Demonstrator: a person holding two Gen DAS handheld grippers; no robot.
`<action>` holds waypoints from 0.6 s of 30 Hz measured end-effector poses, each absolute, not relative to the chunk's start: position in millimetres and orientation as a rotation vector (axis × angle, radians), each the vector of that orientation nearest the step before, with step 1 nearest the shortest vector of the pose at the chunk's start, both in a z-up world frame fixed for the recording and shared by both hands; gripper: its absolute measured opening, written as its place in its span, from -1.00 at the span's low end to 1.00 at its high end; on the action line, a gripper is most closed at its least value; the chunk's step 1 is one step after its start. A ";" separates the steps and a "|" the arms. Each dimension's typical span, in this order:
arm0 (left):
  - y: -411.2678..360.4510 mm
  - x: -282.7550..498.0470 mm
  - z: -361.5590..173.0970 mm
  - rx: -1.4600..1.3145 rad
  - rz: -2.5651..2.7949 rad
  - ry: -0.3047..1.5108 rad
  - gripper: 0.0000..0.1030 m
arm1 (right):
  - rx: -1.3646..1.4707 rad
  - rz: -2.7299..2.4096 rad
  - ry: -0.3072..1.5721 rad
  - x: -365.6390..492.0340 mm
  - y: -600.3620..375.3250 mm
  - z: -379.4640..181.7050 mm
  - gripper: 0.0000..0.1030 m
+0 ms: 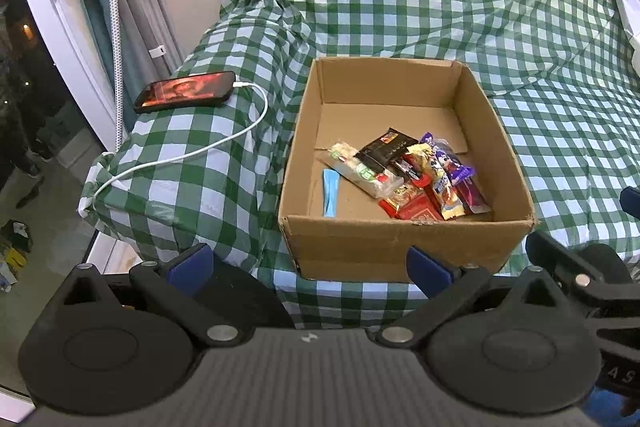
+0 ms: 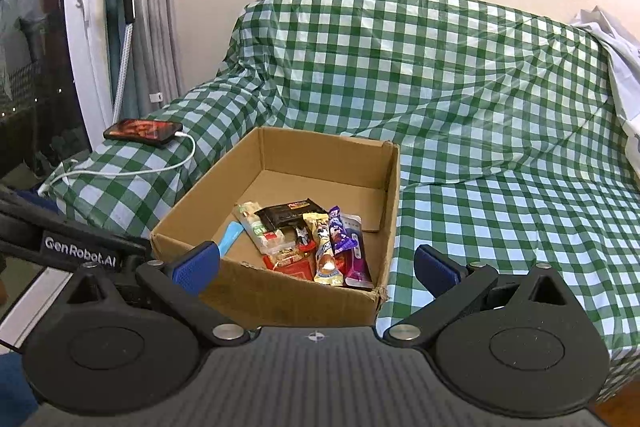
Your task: Organize snacks
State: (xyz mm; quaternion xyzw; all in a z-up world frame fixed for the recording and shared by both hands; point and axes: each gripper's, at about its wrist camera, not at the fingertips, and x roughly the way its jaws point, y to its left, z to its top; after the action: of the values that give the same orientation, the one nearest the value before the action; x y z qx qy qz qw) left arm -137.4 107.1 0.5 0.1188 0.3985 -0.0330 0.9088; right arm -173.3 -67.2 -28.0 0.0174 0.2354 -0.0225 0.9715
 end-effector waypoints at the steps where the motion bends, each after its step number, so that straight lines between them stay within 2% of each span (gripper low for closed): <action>1: 106.0 -135.5 0.4 0.247 -0.065 0.826 0.99 | 0.031 -0.044 0.479 -171.3 -67.3 -28.7 0.99; 9: 106.6 -134.6 13.8 0.233 -0.063 0.782 0.99 | -0.021 -0.015 0.546 -156.0 -65.0 -29.6 0.99; 12: 99.8 -132.8 15.5 0.240 -0.078 0.779 0.99 | -0.065 -0.021 0.491 -165.2 -62.9 -23.1 0.99; 18: 94.4 -136.4 10.7 0.294 -0.094 0.780 0.99 | 0.028 -0.062 0.494 -169.9 -80.5 -21.4 0.99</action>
State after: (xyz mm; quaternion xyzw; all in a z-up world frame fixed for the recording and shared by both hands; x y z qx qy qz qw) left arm -136.4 94.4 10.7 0.1427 0.3789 -0.0455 0.9132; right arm -169.9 -80.5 -21.4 0.0137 0.2445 -0.0306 0.9691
